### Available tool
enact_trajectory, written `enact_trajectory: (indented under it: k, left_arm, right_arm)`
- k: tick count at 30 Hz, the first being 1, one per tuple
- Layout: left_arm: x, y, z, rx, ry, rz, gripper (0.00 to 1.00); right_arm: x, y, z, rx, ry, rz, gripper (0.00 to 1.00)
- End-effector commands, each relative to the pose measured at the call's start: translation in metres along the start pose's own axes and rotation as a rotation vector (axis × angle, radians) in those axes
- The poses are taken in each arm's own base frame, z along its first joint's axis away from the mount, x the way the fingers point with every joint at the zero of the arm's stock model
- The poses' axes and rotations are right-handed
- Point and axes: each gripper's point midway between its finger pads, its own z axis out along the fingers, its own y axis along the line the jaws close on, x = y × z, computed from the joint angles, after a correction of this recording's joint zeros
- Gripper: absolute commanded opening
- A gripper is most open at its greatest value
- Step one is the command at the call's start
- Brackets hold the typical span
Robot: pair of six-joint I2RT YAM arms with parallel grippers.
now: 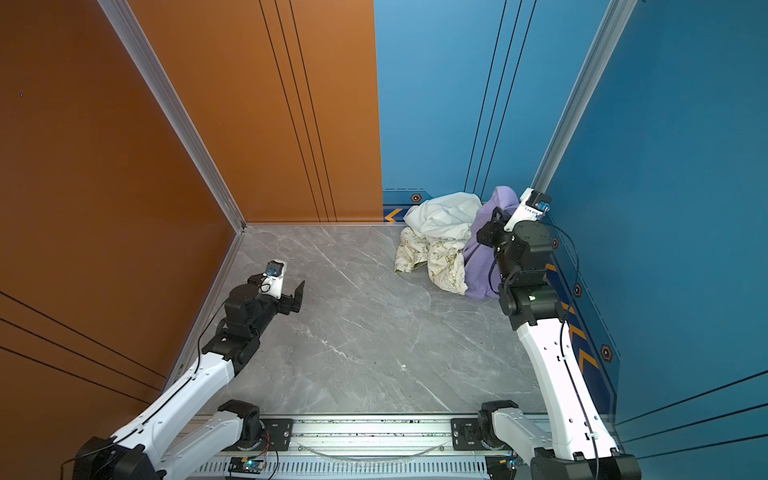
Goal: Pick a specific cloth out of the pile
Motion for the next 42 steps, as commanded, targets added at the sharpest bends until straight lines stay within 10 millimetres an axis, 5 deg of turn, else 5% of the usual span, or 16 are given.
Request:
enact_trajectory:
  k: [1, 8, 14, 20, 25, 27, 30, 35, 42]
  left_arm:
    - [-0.002, 0.001, -0.003, -0.012, -0.019, 0.019, 0.98]
    - [-0.002, 0.000, -0.003, -0.012, -0.020, 0.019, 0.98]
    - [-0.002, 0.001, -0.003, -0.013, -0.019, 0.020, 0.98]
    - [-0.002, 0.000, -0.003, -0.012, -0.018, 0.021, 0.98]
    - [-0.001, 0.001, -0.003, -0.015, -0.017, 0.023, 0.98]
    - [0.000, 0.000, -0.003, -0.014, -0.016, 0.025, 0.98]
    - [0.000, 0.000, -0.003, -0.015, -0.016, 0.027, 0.98]
    - [0.000, 0.000, -0.003, -0.016, -0.015, 0.030, 0.98]
    - [0.000, -0.001, -0.003, -0.011, -0.016, 0.032, 0.98]
  right_arm:
    - [-0.057, 0.023, -0.017, -0.055, -0.171, -0.033, 0.00]
    - [-0.062, 0.048, -0.020, -0.135, -0.174, -0.067, 0.00]
    - [-0.033, 0.094, -0.013, -0.312, -0.058, -0.146, 0.00]
    - [0.046, 0.151, -0.011, -0.510, 0.178, -0.297, 0.00]
    - [0.148, 0.186, -0.022, -0.663, 0.478, -0.423, 0.02]
    - [0.194, 0.195, -0.034, -0.719, 0.617, -0.506, 0.08]
    - [0.238, 0.197, -0.048, -0.756, 0.759, -0.613, 0.27]
    - [0.241, 0.192, -0.052, -0.749, 0.776, -0.629, 0.53]
    - [0.230, 0.153, -0.045, -0.599, 0.754, -0.592, 0.63]
